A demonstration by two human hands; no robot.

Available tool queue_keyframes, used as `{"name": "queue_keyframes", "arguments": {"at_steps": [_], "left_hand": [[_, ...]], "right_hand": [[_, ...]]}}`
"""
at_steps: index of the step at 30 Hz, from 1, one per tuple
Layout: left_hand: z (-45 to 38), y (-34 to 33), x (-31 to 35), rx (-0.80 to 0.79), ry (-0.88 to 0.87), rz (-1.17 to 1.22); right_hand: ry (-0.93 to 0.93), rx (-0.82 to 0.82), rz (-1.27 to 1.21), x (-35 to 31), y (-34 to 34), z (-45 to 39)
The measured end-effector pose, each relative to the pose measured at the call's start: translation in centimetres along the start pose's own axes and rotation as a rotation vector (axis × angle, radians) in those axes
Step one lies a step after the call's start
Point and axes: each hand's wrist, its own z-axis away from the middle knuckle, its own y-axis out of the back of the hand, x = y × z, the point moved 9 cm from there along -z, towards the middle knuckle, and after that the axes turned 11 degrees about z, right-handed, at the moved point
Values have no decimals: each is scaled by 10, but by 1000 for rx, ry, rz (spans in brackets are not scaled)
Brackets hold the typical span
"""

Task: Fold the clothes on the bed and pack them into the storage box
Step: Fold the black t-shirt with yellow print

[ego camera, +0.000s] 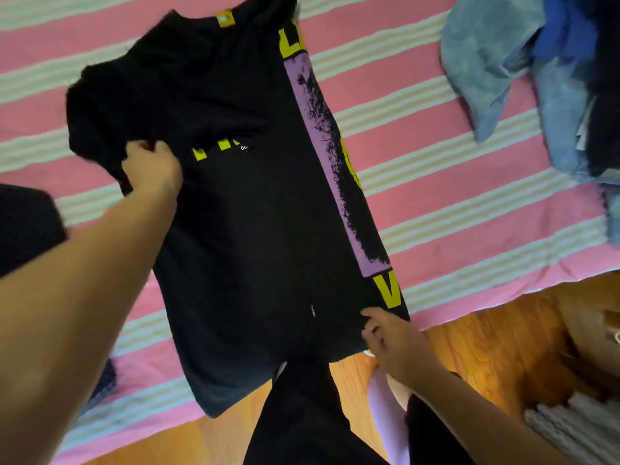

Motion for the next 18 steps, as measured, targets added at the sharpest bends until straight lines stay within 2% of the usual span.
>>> {"name": "queue_keyframes", "arguments": {"at_steps": [1, 2, 5, 9, 12, 15, 18], "left_hand": [[23, 13, -20, 62, 18, -29], [51, 27, -50, 80, 37, -57], [166, 70, -161, 109, 161, -184], [228, 106, -265, 82, 246, -332], [248, 104, -279, 18, 300, -141], [263, 91, -283, -163, 305, -162], [279, 102, -280, -110, 250, -31]], "right_hand": [[-39, 147, 30, 17, 22, -1], [-94, 210, 40, 38, 36, -3], [-221, 90, -32, 83, 47, -17], [-287, -33, -300, 81, 32, -35], [-292, -115, -365, 78, 10, -38], [-326, -115, -370, 91, 13, -29], [-244, -80, -375, 95, 21, -10]]}}
